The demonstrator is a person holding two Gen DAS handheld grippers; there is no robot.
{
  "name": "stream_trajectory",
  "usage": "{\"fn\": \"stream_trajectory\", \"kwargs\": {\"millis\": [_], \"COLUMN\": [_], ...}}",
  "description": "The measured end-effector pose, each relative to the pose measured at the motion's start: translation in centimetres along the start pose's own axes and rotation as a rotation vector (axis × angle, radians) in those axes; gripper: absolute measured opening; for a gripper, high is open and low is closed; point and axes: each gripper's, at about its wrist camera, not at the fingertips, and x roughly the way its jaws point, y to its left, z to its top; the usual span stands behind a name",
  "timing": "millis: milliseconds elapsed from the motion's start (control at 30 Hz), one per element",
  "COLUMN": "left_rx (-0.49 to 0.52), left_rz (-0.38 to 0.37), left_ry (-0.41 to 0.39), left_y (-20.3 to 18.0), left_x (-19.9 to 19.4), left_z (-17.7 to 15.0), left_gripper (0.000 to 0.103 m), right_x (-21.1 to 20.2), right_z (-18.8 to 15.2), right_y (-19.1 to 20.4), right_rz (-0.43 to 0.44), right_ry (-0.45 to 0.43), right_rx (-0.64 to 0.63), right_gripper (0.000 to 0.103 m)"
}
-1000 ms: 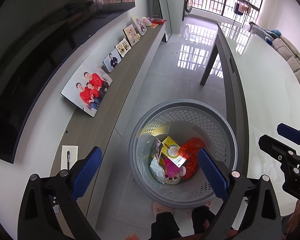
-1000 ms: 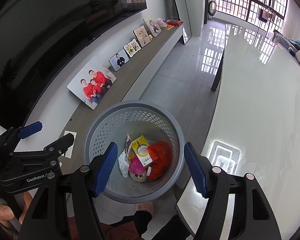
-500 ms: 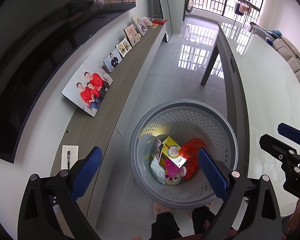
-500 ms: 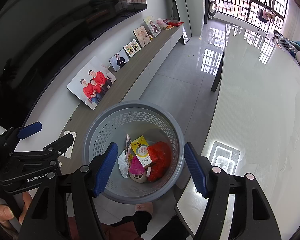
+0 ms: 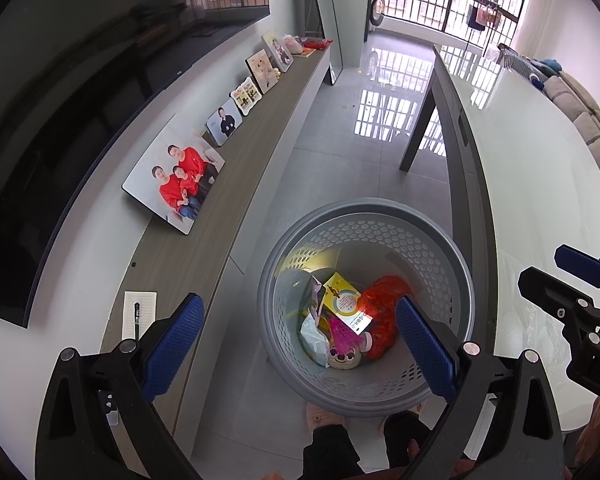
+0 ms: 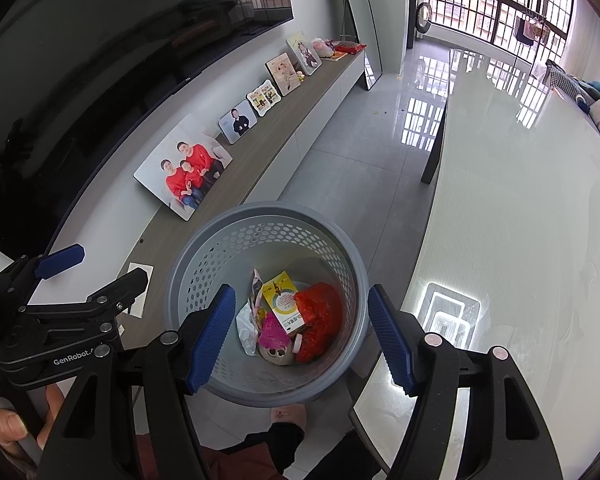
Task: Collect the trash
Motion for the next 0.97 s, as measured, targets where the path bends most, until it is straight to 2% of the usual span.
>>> {"fn": "stream_trajectory", "kwargs": {"millis": [633,967], "left_rx": [0.007,0.014], "left_rz": [-0.003,0.009], "left_ry": [-0.043,-0.012], "left_y": [0.39,0.23], "left_x": [-0.92,-0.49], "left_z": [-0.26,-0.06], "left_gripper": [0.095,0.096], "right_x": [-0.01,-0.09], "right_z": [-0.04,-0.21], "right_y": [-0.17,-0.16], "right_rz": [0.001,0.0], "right_ry": [0.0,0.0], "right_rx": [-0.002,-0.004], "right_gripper": [0.066,0.066]}}
